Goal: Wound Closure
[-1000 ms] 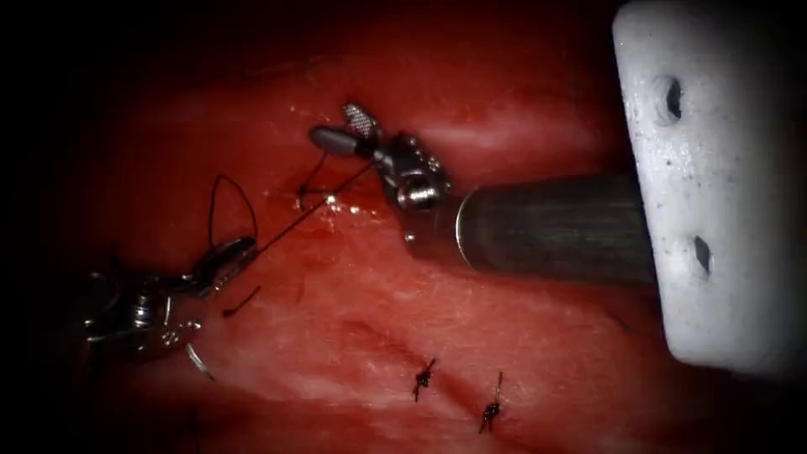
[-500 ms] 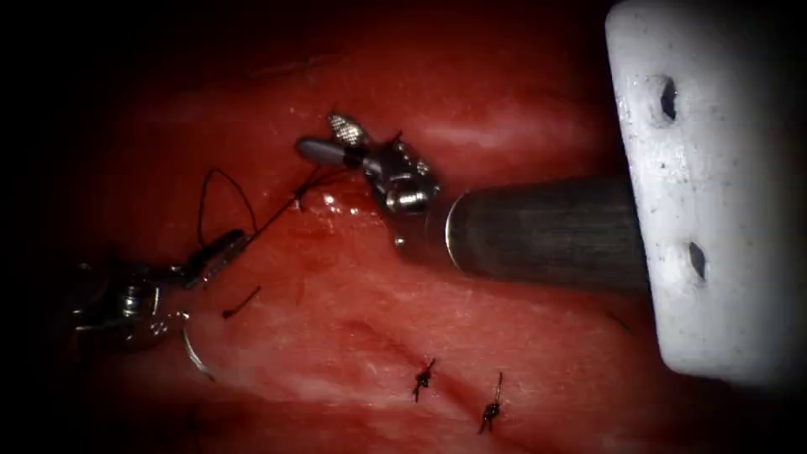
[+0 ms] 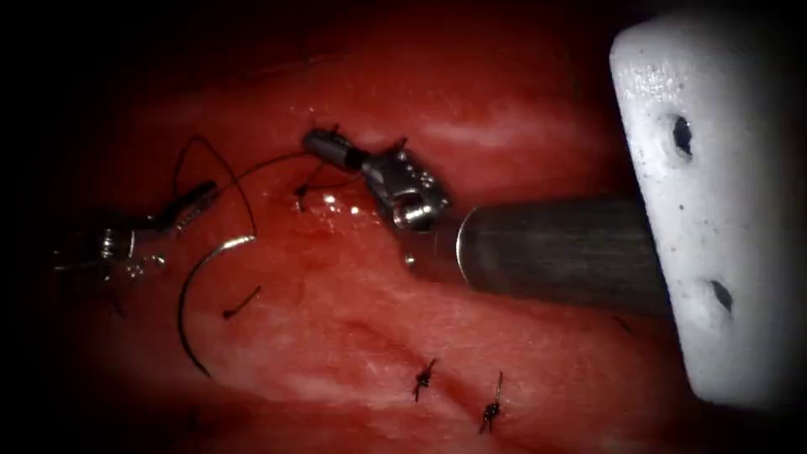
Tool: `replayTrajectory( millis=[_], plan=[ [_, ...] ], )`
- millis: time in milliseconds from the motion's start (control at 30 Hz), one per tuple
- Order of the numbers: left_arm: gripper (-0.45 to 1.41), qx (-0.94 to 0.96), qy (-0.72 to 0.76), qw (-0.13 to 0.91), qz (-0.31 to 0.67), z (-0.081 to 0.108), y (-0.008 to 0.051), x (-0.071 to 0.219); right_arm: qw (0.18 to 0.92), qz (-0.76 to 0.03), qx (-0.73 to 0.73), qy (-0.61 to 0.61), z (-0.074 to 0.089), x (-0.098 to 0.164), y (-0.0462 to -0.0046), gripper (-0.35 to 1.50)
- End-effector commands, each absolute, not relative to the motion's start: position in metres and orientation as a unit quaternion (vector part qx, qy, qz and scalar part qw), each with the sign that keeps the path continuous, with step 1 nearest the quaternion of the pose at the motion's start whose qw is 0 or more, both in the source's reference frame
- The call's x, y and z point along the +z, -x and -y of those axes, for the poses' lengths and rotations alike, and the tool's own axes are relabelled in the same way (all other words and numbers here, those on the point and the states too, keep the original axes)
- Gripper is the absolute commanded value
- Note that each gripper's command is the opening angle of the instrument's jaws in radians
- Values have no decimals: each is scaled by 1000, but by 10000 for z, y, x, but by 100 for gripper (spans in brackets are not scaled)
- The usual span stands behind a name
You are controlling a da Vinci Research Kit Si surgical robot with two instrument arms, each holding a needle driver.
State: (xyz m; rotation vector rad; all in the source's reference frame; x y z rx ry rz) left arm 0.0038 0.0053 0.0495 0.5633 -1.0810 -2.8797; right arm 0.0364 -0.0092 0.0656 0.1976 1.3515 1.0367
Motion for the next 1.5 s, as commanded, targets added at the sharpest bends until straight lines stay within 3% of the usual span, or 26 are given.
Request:
replayTrajectory(
  millis=[33,567,1500],
  plan=[
    [-45,-921,-176,5,346,-62,-38,511,660,-600,445,-79,103,648,-375,-35],
    [-45,-941,-145,-13,307,-204,-84,638,675,-619,395,-72,127,637,-384,-35],
    [-45,-951,-150,-57,266,-338,-107,709,713,-659,229,-64,185,646,-384,-35]
  ],
)
